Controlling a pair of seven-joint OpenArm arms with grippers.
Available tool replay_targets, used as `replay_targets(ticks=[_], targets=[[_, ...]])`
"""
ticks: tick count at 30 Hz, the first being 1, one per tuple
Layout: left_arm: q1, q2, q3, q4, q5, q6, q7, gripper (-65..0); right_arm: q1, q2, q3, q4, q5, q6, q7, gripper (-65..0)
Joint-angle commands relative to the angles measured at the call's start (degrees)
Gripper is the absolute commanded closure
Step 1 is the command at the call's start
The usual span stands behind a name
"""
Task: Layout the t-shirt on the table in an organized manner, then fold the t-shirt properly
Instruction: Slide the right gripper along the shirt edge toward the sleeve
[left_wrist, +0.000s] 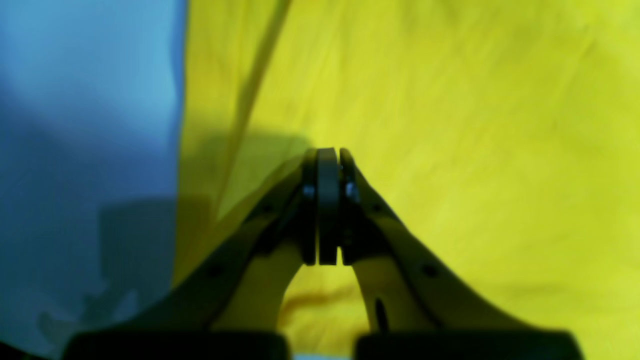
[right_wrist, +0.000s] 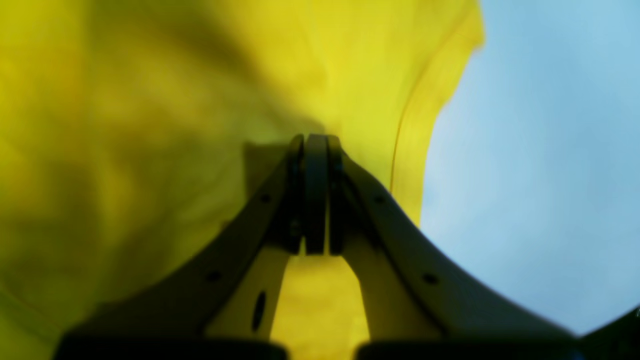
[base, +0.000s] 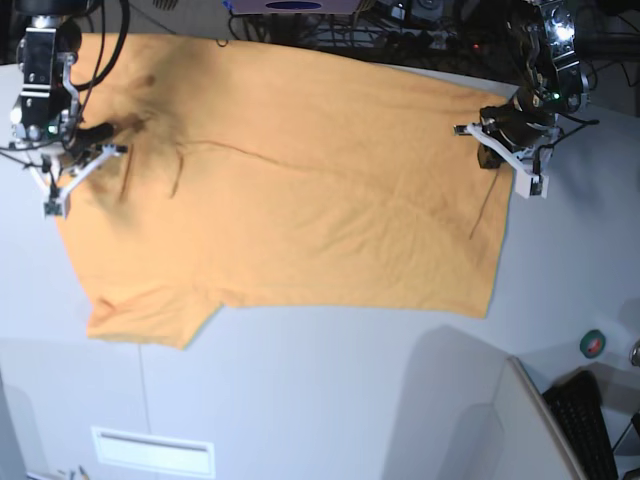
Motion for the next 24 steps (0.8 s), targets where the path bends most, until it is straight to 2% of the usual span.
replay_targets(ticks=[1,5,9,15,17,24], targets=[[-0.47,-0.44,-0.18,2.51,-0.68,-0.27,-1.1,0.0,2.54,1.29,0.18,1.69,-0.28,-0.12,1.36,0.0],[-0.55,-0.44,-0.18,5.23,-0.68,-0.27,-1.1,0.0,7.9,2.87,0.09,1.78,-0.28,-0.12,1.27,0.0],[-0.82,-0.44,0.17,0.93,-0.42,-0.27,-1.46,0.0,12.03,2.96,-0.09,-0.42,-0.36,-0.12,1.27,0.0],[-1.52,-0.44,-0.18,-4.88,-0.59,-0.27,-1.46,0.0,21.7,3.05,0.0,-16.07,-0.36,-0.12,1.8,0.0],[-1.43,-0.44,-0.18,-5.23,-0.59,-0.27,-1.46,0.0,24.69,4.37,-0.26,-20.46,-0.36,-0.12,2.15,0.0],[-0.03,-0.44,-0.09,-4.44,-0.59,-0.27,-1.28,0.0,31.37,4.98,0.18,-31.63,-0.19,-0.12,12.96,0.0]])
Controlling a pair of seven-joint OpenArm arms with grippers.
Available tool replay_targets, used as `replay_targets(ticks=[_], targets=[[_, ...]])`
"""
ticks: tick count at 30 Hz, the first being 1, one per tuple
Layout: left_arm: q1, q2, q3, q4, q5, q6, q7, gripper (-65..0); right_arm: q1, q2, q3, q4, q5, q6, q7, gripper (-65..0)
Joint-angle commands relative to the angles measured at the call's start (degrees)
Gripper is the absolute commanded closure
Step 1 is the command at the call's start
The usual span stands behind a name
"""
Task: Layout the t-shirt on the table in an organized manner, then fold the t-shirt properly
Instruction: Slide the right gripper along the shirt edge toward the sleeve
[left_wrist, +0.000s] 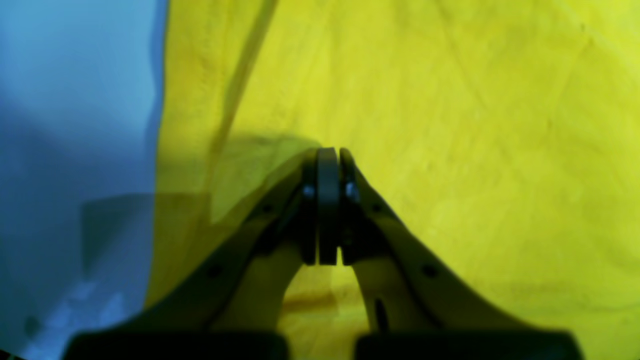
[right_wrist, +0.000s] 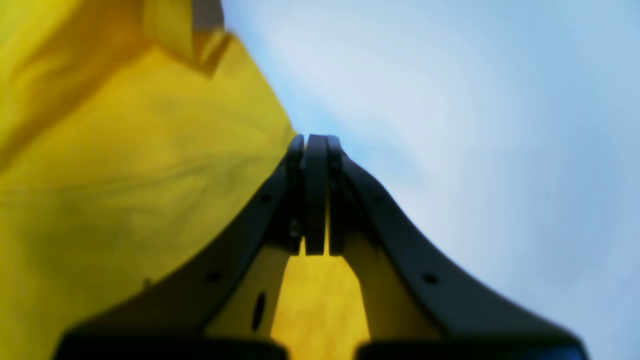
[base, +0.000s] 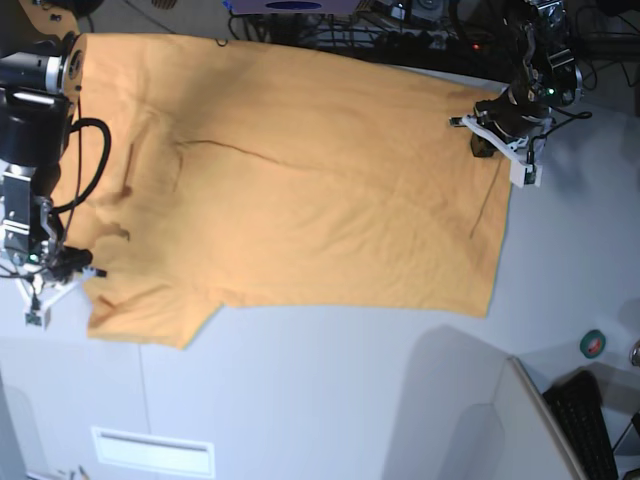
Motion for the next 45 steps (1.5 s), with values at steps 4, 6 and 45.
replay_targets(ticks=[4,6,45], targets=[[1.27,-0.38,-0.46,1.14,-0.24,-0.25,-0.41,0.0,4.9,0.79,0.35,-1.98,-0.12,2.25,1.93,0.0],[1.27,-0.38,-0.46,1.58,-0.24,-0.25,-0.41,0.0,7.27,0.79,1.85,-5.5,-0.12,6.91,1.93,0.0],[-15.08,-6.71,-6.88,-6.51,0.02,-0.16,0.03,0.0,15.27,2.72,19.43,-29.5,-0.39,13.24,11.6,-23.6]])
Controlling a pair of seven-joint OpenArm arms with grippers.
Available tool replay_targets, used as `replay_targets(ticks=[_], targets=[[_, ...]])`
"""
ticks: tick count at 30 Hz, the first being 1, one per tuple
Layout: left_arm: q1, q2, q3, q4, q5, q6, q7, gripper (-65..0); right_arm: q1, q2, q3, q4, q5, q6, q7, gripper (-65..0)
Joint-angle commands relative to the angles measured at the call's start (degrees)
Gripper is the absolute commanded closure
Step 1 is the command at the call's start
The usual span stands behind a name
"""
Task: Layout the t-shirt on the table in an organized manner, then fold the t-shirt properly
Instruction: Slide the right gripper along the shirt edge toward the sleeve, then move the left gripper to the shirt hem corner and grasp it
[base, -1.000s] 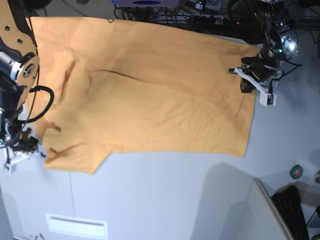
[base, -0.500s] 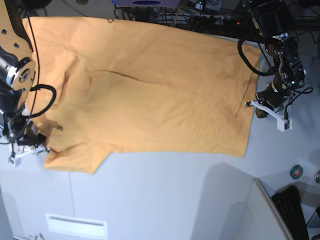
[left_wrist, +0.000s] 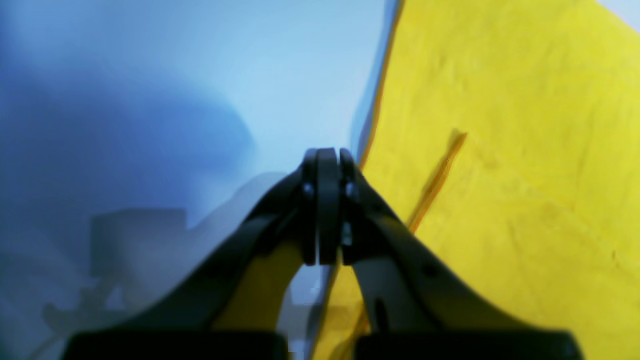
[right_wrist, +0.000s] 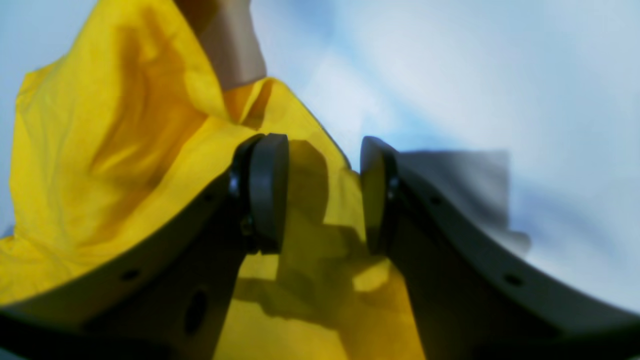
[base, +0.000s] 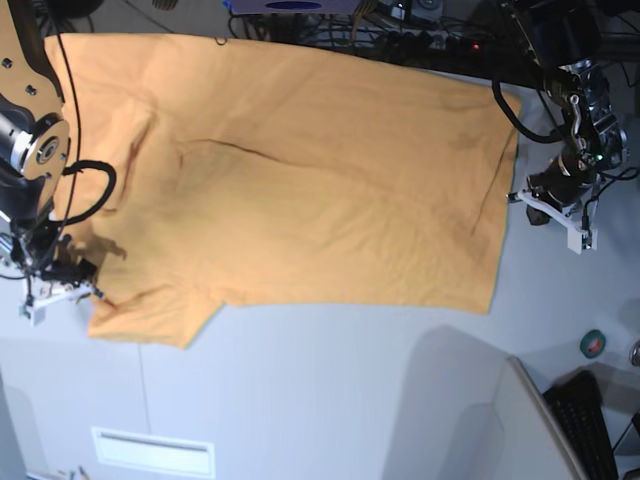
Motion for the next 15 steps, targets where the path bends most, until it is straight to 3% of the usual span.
replay_targets(ticks=[1,10,12,14,15], targets=[[-0.57,-0.89,-0.17,0.9,-0.64,-0.36,-1.04,0.0,1.55,1.04,-0.15,0.68,0.44,0.13,1.19,-23.6],[-1.18,-0.89,0.18,0.9,-0.55,-0.36,-1.04,0.0,0.14,0.86,-0.07,0.68,0.44,0.13,1.19,-21.2],[-2.68,-0.63,0.27,0.81,-0.55,-0.36,-1.04,0.0,0.05,0.78,0.11,0.95,0.44,0.13,1.28,-14.4],[-4.08,-0.54,0.27,-0.16,-0.55,-0.36,-1.04,0.0,-0.12,0.78,0.29,1.12,0.44,0.13,1.28,-3.8],[-4.96,-0.63,0.27,-1.03,-0.55,-0.36,-1.04,-5.6,-0.12,0.86,0.29,1.12,0.44,0.13,1.28,0.0]])
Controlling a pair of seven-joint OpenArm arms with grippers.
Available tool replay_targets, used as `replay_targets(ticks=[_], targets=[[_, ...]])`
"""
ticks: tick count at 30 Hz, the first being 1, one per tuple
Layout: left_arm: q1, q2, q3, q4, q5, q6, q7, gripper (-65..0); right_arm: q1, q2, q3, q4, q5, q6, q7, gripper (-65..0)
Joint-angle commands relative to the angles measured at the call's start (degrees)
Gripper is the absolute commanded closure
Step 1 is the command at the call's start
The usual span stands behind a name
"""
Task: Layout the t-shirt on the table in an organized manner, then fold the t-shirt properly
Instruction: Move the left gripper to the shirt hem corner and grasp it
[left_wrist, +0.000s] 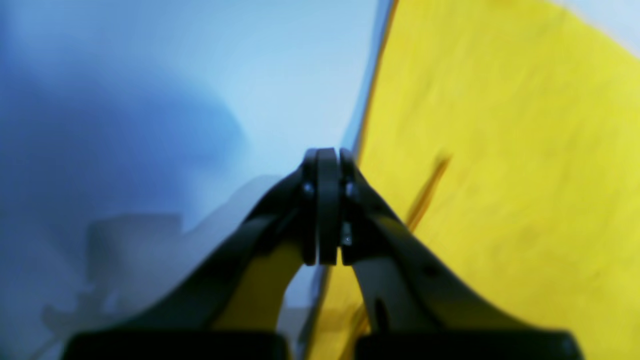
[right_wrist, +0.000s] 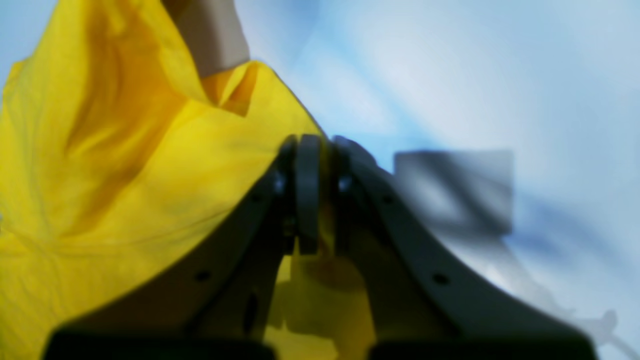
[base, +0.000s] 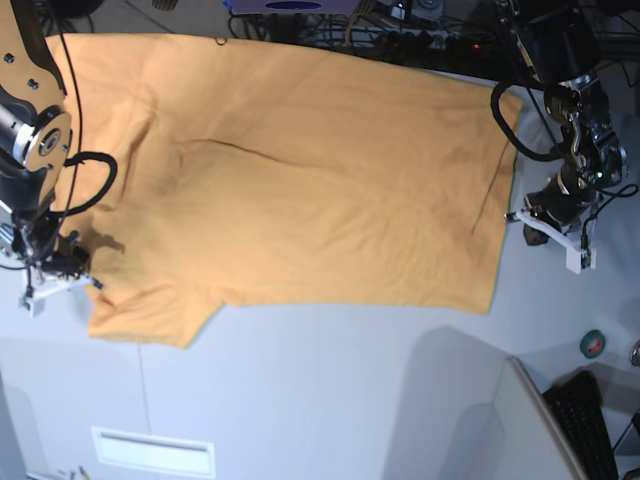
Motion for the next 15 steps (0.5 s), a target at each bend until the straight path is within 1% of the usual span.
replay_targets(ticks=[1,3,4,5,6,7,9,11,14,15], targets=[[-2.02,-0.89,-0.19,-0.34,-0.48,-0.34,-1.02,-14.5,1.49,0.93,0.11,0.99,0.25,0.13,0.32,0.0],[-5.45,-0.98,-0.19,-3.86,-0.4,-0.34,-1.02,-31.4,1.41,0.75,-0.06,2.58,0.25,0.13,0.32,0.0],[-7.65,-0.98,-0.19,-6.32,-0.4,-0.34,-1.02,-38.5,1.32,0.58,-0.06,3.28,0.25,0.13,0.23,0.0],[-10.11,-0.98,-0.19,-9.13,-0.4,-0.34,-1.02,-44.3,1.32,0.58,-0.06,3.63,0.25,0.13,0.14,0.0],[-12.66,-1.07,-0.19,-12.39,-0.4,-0.34,-1.1,-47.9,1.32,0.58,-0.15,3.81,0.25,0.21,0.06,0.0],[-15.03,-1.07,-0.19,-15.37,-0.31,-0.34,-1.28,-49.0,1.32,0.58,-0.15,3.81,0.25,0.21,0.06,0.0],[-19.69,-1.16,-0.19,-21.7,0.92,-0.34,-1.54,-48.1,1.32,0.58,-0.15,3.81,0.25,0.21,0.06,0.0],[-24.53,-0.89,-0.19,-27.51,5.67,-0.34,-2.69,-47.2,1.32,0.58,-0.15,3.81,0.25,0.21,0.06,0.0],[-29.19,0.08,-0.19,-34.8,13.32,-0.16,-8.84,-47.2,1.32,0.58,-0.15,3.81,0.25,0.3,-0.03,0.0],[-30.24,0.52,-0.28,-37.0,15.17,0.81,-10.77,-47.2,1.32,0.58,-0.15,3.81,0.25,0.39,-0.03,0.0]])
